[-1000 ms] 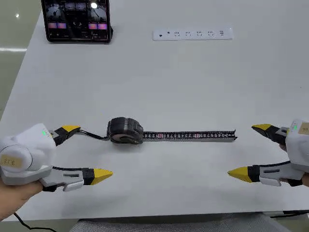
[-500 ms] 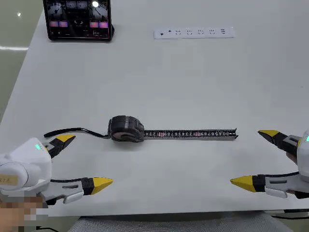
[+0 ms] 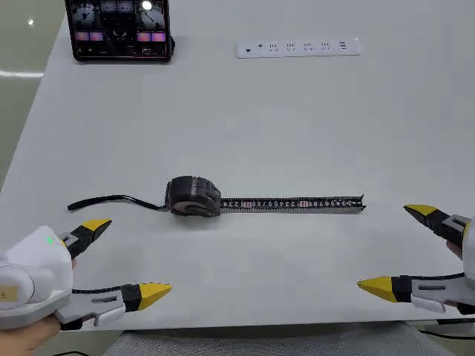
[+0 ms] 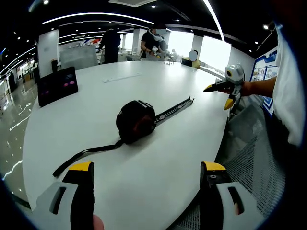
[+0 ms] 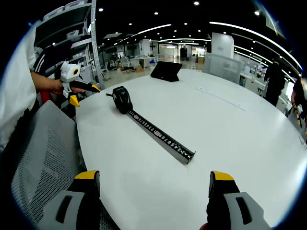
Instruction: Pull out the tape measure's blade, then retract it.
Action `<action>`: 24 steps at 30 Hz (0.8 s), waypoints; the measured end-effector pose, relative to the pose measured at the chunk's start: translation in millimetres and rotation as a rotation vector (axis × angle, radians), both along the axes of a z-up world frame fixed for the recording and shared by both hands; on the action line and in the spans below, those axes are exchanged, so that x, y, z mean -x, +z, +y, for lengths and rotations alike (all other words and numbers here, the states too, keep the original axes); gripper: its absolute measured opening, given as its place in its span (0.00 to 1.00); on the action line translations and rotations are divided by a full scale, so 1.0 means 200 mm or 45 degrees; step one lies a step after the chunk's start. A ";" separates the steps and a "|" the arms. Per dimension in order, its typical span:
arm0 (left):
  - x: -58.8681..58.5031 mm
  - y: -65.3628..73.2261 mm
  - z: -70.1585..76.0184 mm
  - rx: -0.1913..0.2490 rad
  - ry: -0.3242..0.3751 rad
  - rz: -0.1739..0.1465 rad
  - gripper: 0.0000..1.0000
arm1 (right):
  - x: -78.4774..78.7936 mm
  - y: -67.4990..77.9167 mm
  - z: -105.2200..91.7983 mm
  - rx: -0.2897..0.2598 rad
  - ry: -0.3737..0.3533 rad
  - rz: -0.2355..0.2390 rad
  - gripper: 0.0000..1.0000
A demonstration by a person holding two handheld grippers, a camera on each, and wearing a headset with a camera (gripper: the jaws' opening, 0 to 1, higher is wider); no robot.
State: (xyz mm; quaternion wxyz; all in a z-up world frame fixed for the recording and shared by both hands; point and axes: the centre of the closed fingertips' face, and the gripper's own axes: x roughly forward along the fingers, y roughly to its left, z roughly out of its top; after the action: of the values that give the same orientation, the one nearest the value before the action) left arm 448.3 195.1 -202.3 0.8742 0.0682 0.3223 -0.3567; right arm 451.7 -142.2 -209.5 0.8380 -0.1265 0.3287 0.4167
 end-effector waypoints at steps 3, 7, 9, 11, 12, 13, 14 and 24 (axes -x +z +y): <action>0.01 -0.01 0.00 0.003 0.004 0.009 0.89 | 0.01 -0.01 -0.01 -0.001 -0.003 0.003 0.94; 0.04 -0.03 -0.01 0.022 0.017 0.030 0.90 | 0.02 -0.01 -0.03 -0.014 -0.020 0.006 0.95; 0.05 -0.04 -0.01 0.025 0.023 0.037 0.90 | 0.03 -0.01 -0.03 -0.011 -0.023 0.005 0.96; 0.06 -0.05 -0.01 0.025 0.025 0.042 0.90 | 0.04 -0.01 -0.04 -0.018 -0.025 0.007 0.96; 0.06 -0.05 -0.01 0.028 0.029 0.043 0.90 | 0.04 -0.02 -0.05 -0.013 -0.026 0.010 0.97; 0.07 -0.05 -0.01 0.029 0.034 0.042 0.90 | 0.04 -0.02 -0.05 -0.013 -0.026 0.011 0.97; 0.07 -0.05 -0.01 0.029 0.037 0.043 0.90 | 0.05 -0.02 -0.05 -0.015 -0.030 0.012 0.97; 0.09 -0.05 -0.01 0.030 0.036 0.044 0.90 | 0.07 -0.02 -0.06 0.001 -0.018 0.031 0.97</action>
State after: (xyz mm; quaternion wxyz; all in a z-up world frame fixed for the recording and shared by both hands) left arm 429.9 192.3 -211.6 0.8741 0.0472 0.3340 -0.3494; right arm 436.8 -154.9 -214.5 0.8369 -0.1194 0.3399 0.4122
